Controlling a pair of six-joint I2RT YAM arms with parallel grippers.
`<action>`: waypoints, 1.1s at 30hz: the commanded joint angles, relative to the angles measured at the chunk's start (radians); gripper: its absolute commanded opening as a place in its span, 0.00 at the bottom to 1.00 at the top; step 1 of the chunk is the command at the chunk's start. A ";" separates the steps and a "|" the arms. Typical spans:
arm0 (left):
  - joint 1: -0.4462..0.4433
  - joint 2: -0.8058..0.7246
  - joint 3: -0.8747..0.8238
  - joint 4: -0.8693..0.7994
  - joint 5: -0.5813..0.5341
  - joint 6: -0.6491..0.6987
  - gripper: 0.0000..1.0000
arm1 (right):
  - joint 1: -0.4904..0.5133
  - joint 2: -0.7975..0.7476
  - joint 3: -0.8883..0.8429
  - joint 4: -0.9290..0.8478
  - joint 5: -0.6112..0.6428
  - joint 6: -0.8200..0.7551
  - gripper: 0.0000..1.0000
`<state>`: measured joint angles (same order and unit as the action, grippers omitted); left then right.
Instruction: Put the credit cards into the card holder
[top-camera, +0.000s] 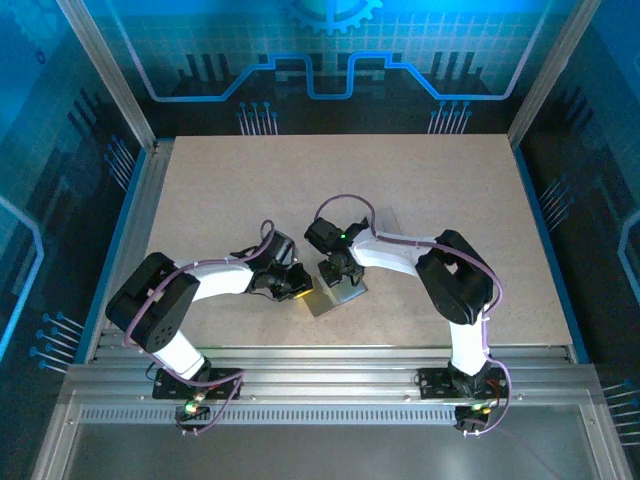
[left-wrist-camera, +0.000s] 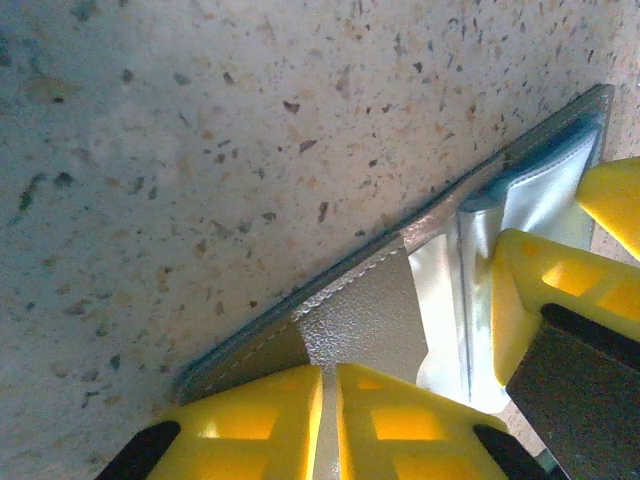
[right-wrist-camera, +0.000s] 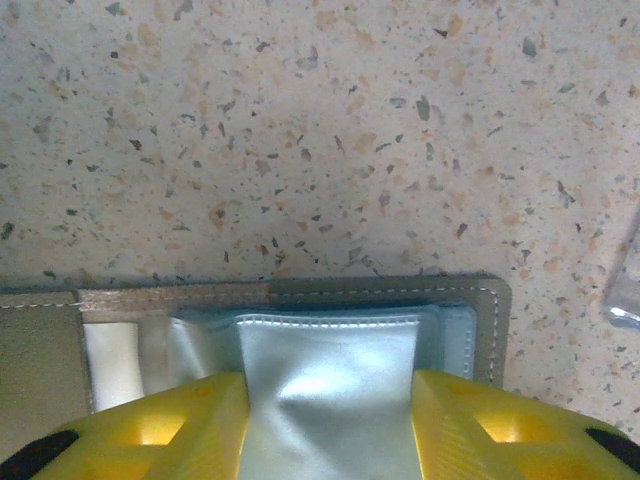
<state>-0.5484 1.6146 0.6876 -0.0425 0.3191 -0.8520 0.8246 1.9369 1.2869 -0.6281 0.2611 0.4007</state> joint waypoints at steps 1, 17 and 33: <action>-0.008 0.010 -0.020 -0.062 -0.045 0.033 0.15 | 0.005 0.054 -0.014 -0.019 -0.012 0.016 0.46; -0.011 0.073 -0.028 -0.012 -0.031 0.031 0.15 | 0.024 -0.034 -0.032 -0.005 -0.083 0.022 0.11; -0.041 0.121 -0.011 0.029 -0.022 0.014 0.15 | 0.021 -0.117 -0.080 0.127 -0.365 0.082 0.38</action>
<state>-0.5640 1.6566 0.7029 0.0059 0.3309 -0.8360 0.8345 1.8648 1.2339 -0.5579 0.0368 0.4583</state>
